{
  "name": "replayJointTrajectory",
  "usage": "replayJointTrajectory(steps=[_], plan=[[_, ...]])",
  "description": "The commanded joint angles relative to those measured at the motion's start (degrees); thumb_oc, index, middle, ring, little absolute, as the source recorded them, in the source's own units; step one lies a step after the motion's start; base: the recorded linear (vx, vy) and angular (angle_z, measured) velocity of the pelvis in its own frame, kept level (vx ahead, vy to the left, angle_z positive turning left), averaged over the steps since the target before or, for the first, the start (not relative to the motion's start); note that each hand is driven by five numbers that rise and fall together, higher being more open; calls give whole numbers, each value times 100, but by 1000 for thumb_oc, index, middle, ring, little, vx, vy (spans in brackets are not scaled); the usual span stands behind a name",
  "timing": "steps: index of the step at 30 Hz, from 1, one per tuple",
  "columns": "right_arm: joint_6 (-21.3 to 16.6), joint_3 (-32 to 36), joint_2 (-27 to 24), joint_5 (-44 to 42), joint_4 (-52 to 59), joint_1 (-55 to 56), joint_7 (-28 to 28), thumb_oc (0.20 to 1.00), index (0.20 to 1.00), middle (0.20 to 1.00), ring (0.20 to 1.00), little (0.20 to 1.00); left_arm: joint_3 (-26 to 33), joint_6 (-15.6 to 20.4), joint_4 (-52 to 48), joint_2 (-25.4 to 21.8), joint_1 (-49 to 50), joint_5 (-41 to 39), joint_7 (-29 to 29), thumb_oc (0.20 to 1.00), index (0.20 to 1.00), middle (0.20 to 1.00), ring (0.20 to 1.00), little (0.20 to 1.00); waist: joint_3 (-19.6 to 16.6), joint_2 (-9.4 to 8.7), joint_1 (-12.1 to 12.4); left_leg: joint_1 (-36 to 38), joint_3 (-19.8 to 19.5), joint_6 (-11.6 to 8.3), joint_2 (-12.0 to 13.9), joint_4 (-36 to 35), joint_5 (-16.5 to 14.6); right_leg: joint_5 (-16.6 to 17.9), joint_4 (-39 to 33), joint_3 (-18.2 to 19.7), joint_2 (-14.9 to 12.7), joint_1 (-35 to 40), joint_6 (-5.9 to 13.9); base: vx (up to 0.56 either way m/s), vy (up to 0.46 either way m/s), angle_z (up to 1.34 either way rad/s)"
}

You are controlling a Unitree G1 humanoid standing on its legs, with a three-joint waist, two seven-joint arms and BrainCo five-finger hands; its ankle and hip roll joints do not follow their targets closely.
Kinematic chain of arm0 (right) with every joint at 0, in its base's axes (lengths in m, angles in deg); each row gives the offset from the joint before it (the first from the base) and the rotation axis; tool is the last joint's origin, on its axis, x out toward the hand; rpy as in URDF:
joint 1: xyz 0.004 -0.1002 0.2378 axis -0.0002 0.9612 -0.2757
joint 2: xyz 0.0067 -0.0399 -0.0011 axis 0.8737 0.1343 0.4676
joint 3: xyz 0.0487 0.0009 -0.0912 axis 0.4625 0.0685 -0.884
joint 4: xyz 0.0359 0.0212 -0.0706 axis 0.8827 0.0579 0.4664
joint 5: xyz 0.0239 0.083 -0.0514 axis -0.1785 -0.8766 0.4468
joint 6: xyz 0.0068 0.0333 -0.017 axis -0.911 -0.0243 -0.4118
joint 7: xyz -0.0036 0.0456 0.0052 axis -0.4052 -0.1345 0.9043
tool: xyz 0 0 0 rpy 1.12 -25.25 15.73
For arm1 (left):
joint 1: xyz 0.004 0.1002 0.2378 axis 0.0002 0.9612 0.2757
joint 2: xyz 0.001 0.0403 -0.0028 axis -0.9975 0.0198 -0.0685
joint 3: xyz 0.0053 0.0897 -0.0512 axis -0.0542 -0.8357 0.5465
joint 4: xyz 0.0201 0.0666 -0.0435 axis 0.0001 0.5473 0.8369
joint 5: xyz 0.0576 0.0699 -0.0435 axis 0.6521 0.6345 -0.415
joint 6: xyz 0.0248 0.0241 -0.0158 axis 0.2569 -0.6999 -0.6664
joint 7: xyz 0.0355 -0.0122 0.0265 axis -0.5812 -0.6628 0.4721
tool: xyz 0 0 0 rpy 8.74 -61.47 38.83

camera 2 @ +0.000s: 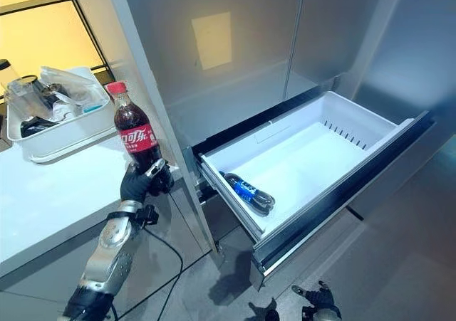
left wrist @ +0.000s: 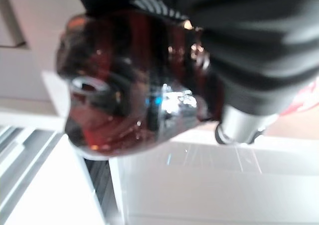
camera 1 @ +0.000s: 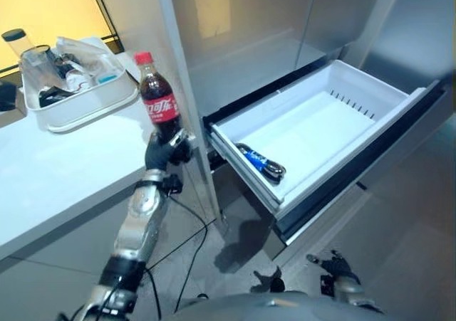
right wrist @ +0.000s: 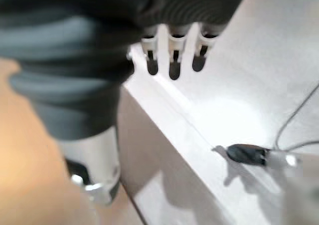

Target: Take the drinks into the refrigerator

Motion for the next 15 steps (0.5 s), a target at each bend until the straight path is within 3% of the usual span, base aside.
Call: replayJointTrajectory(steps=[1,3,5,9,12,15], plan=[[-414,924,-932,-754,-140,16,139,1000,1000,1000,1000,1000,516,505,-715,-47,50,-11,-483,200,200,200,200,200,85,-220,86,2,-142,182,-291,22,-296,-383,99,-144,-32,487,316,0,0,0],[-581,970,-559,-926,-3,176,57,1000,1000,1000,1000,1000,401,534,-1107,-59,358,-56,-726,200,200,200,200,200,114,-194,70,-5,-151,192,-291,22,-342,-414,106,-122,-21,476,327,-17,11,3],[-636,1020,-542,-919,154,240,55,1000,1000,1000,1000,1000,519,497,-1222,-45,515,-109,-847,200,200,200,200,200,139,-187,90,-18,-160,198,-296,22,-338,-418,108,-114,-22,468,326,0,0,0],[-1054,1567,-734,-821,1900,457,-354,1000,1000,1000,1000,1000,421,435,-1298,-37,904,-502,-1301,200,200,200,200,200,107,-188,34,-11,-154,217,-309,22,-363,-408,102,-82,-52,469,334,-8,6,-2],[-1149,1806,-725,-795,2269,356,-655,1000,1000,1000,1000,1000,340,401,-1362,-58,853,-515,-1353,200,200,200,200,200,97,-172,25,1,-163,230,-311,22,-379,-413,100,-67,-57,471,334,0,0,0],[-1386,2063,-728,-734,3319,140,-976,1000,1000,1000,1000,1000,290,375,-1365,-58,717,-558,-1325,200,200,200,200,200,65,-151,-19,34,-146,239,-309,22,-398,-415,92,-47,-55,482,329,0,0,0]])
